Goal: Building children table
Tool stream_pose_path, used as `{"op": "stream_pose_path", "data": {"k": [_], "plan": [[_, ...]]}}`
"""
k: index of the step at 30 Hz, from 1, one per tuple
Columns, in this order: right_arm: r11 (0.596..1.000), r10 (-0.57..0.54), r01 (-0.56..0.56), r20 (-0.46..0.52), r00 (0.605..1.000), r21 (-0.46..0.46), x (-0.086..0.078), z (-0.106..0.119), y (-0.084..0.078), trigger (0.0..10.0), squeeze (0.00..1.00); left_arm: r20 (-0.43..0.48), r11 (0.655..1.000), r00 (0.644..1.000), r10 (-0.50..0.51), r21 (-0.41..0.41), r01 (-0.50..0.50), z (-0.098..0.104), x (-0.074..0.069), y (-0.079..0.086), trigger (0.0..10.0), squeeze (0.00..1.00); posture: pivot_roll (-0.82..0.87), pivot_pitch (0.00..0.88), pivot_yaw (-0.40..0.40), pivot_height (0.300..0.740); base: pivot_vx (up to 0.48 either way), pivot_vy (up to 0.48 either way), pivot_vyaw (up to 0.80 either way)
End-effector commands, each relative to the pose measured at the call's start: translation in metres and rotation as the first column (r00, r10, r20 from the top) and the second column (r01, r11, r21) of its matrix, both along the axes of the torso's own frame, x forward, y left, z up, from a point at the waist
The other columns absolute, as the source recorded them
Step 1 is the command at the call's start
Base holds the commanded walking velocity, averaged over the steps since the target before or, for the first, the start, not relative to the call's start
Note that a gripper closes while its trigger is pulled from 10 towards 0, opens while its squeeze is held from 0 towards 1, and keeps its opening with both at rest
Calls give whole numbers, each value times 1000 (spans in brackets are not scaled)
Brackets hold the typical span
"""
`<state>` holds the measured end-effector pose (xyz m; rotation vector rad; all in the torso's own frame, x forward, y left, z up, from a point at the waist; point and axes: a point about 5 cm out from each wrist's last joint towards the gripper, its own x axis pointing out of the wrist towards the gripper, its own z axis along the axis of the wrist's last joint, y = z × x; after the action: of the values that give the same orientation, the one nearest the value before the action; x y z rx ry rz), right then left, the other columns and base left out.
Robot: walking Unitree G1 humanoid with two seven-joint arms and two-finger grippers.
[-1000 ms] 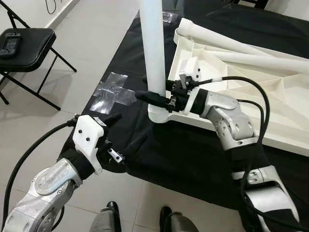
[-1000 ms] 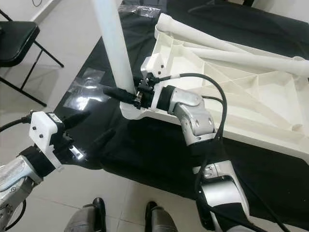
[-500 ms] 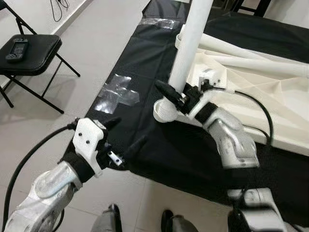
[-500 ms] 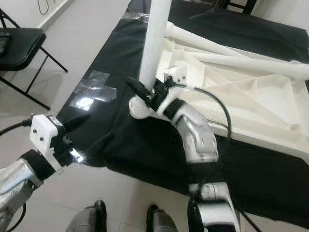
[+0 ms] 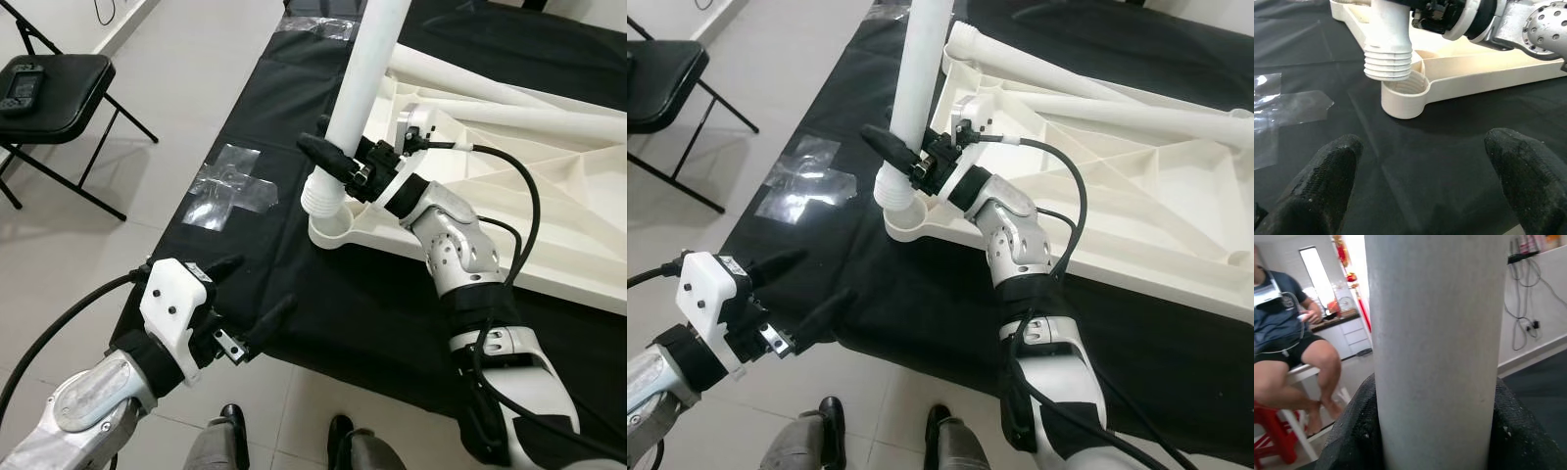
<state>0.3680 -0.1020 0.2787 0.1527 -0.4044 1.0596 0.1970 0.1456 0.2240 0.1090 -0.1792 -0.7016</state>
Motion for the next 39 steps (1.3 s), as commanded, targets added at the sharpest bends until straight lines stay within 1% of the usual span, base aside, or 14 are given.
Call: {"op": "stream_pose_path", "data": {"k": [1,2,3,10,19,23,29,30,31,33,34,37,38,39], "plan": [[1000,28,-28,23,999,-5,-3,1,-1,0,0,-16,1000,1000,-18,11,18,0,-6,0,10000,0,217,411,-54,740,0,0,0],[1000,28,-28,23,999,-5,-3,1,-1,0,0,-16,1000,1000,-18,11,18,0,-6,0,10000,0,217,411,-54,740,0,0,0],[998,63,-61,48,997,-34,0,2,-8,10000,0,-20,1000,1000,-11,26,11,2,-10,3,10000,0,238,440,-45,740,0,0,0],[983,162,-154,84,983,-97,-2,3,-21,10000,0,-34,999,999,1,42,1,4,-16,6,10000,0,249,462,-32,740,0,0,0],[972,199,-187,77,977,-142,-4,-3,-28,10000,0,-46,999,999,-1,49,3,6,-20,6,10000,0,257,475,-23,740,0,0,0],[952,248,-227,83,965,-204,-5,-7,-31,10000,0,-57,998,998,0,60,3,8,-23,8,10000,0,263,482,-19,740,0,0,0],[945,241,-212,96,966,-247,-4,-8,-32,10000,0,-57,998,998,5,63,-1,9,-23,10,10000,0,263,482,-19,740,0,0,0],[938,237,-198,107,966,-286,-4,-9,-31,10000,0,-57,998,998,5,64,-1,10,-23,10,10000,0,265,484,-20,740,0,0,0],[938,237,-198,107,966,-286,-4,-9,-31,10000,0,-57,998,998,5,64,-1,10,-23,10,10000,0,265,484,-20,740,0,0,0],[900,253,-181,136,958,-396,-6,-13,-31,10000,0,-58,998,998,5,63,-2,10,-23,9,10000,0,265,486,-20,740,0,0,0],[900,253,-181,136,958,-396,-6,-13,-31,10000,0,-58,998,998,5,63,-2,10,-23,9,10000,0,265,486,-20,740,0,0,0],[828,297,-171,158,942,-534,-12,-18,-31,10000,0,-59,998,998,3,60,1,11,-22,9,10000,0,252,482,-21,740,0,0,0],[828,297,-171,158,942,-534,-12,-18,-31,10000,0,-59,998,998,3,60,1,11,-22,9,10000,0,252,482,-21,740,0,0,0],[811,306,-168,161,938,-561,-13,-18,-31,10000,0,-60,998,998,1,59,3,11,-22,9,10000,0,252,482,-21,740,0,0,0]]}}
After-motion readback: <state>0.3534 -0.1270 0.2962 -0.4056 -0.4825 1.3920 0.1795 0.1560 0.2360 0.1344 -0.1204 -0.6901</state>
